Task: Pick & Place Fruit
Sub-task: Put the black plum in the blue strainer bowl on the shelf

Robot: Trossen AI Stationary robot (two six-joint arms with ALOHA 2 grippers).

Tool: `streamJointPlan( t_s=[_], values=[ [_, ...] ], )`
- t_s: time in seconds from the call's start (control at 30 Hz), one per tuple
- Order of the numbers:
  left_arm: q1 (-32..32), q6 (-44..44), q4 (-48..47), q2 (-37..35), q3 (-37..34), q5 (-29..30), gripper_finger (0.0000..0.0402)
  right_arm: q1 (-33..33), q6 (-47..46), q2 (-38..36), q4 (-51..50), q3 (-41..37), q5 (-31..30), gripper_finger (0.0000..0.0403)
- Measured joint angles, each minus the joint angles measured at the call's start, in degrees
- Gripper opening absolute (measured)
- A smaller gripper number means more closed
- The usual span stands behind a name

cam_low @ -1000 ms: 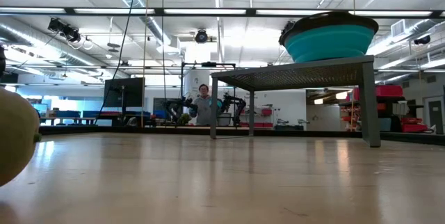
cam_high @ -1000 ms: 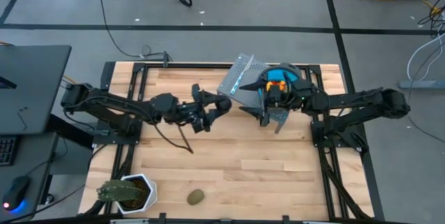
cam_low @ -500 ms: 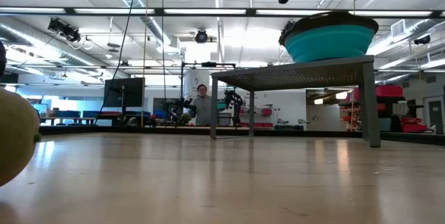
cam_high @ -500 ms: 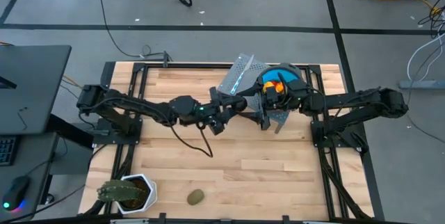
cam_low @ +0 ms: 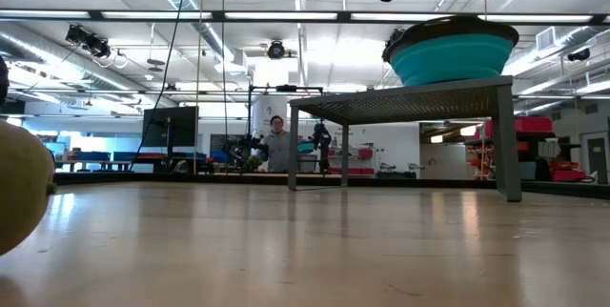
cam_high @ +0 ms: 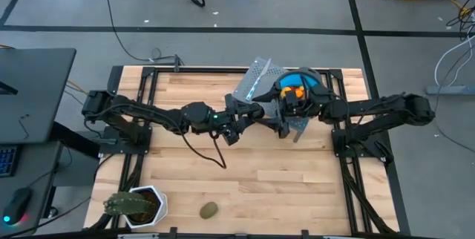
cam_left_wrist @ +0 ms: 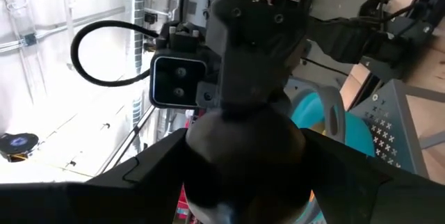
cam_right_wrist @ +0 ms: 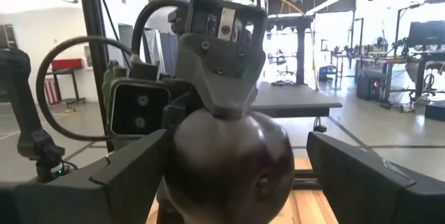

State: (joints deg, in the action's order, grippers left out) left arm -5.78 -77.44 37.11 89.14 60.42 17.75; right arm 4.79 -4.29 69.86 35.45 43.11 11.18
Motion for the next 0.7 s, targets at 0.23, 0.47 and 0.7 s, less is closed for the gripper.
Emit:
streamJointPlan(
  t_s=[0.23,0.47,0.7],
  values=[
    [0.0,1.2,0.1,0.0,0.0,-1.2,0.0271,0.0,-0.9,2.9,0.8,1.4,0.9,0.0348],
    [0.0,1.5,-0.1,0.0,0.0,-0.4,0.0272,0.0,-0.9,2.3,1.1,1.5,1.1,0.0321],
    [0.0,0.5,0.1,0.0,-0.1,-0.4,0.0272,0.0,-1.3,2.3,0.9,1.5,1.3,0.0272]
  ],
)
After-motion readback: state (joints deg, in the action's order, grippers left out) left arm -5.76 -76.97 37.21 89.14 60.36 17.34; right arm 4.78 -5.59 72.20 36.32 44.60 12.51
